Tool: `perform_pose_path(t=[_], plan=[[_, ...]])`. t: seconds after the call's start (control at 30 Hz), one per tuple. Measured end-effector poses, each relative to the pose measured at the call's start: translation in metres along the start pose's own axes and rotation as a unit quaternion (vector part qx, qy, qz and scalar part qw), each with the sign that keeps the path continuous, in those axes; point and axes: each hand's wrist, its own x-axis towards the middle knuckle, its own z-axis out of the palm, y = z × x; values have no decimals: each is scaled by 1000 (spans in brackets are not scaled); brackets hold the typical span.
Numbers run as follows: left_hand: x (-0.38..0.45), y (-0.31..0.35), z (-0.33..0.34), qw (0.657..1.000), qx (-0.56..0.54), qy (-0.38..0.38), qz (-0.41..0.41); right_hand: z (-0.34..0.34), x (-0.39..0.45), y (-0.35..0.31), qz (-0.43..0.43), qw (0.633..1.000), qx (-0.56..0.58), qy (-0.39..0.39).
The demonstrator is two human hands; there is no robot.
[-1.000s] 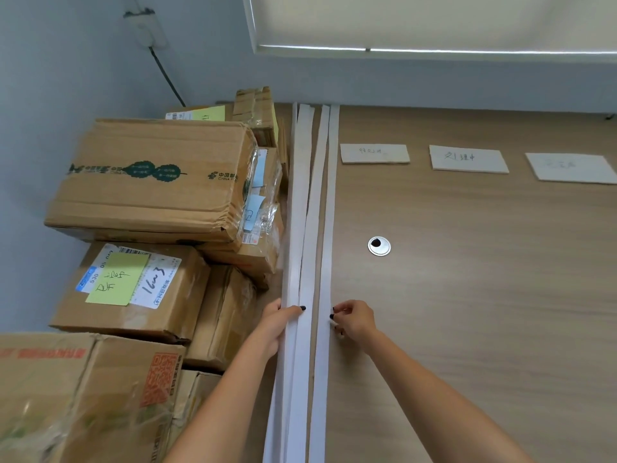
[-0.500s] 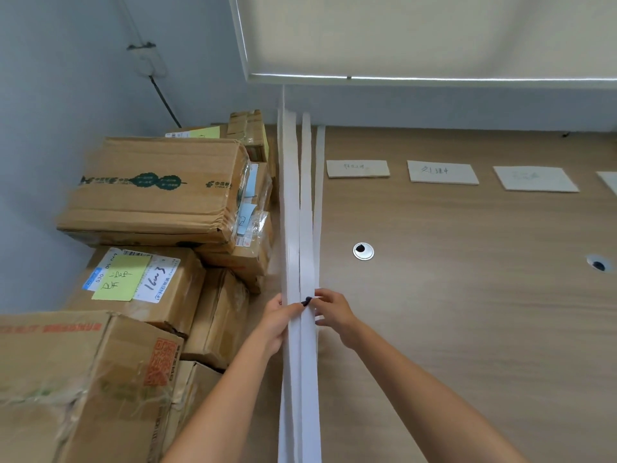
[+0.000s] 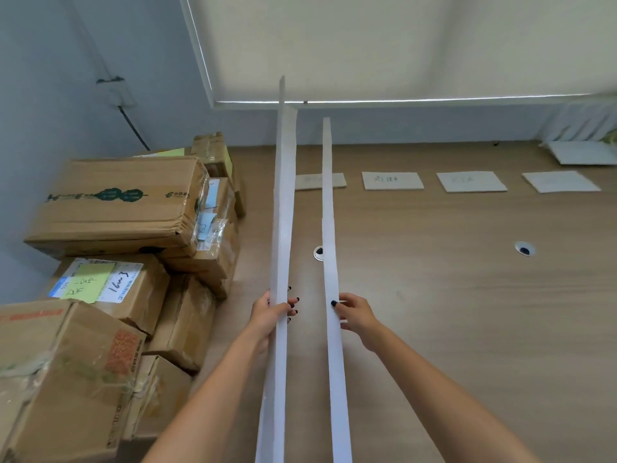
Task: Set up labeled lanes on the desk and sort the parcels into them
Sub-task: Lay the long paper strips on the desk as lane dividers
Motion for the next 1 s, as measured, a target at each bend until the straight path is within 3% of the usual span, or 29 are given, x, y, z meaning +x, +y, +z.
perform_pose_path(t=[0.43,1.0], plan=[[-4,2,121,1000,0,23,-7,-133,19,9,70,996,-59,-4],[11,6,172,998,-6,62,5,-168,63,13,97,991,-93,-13]])
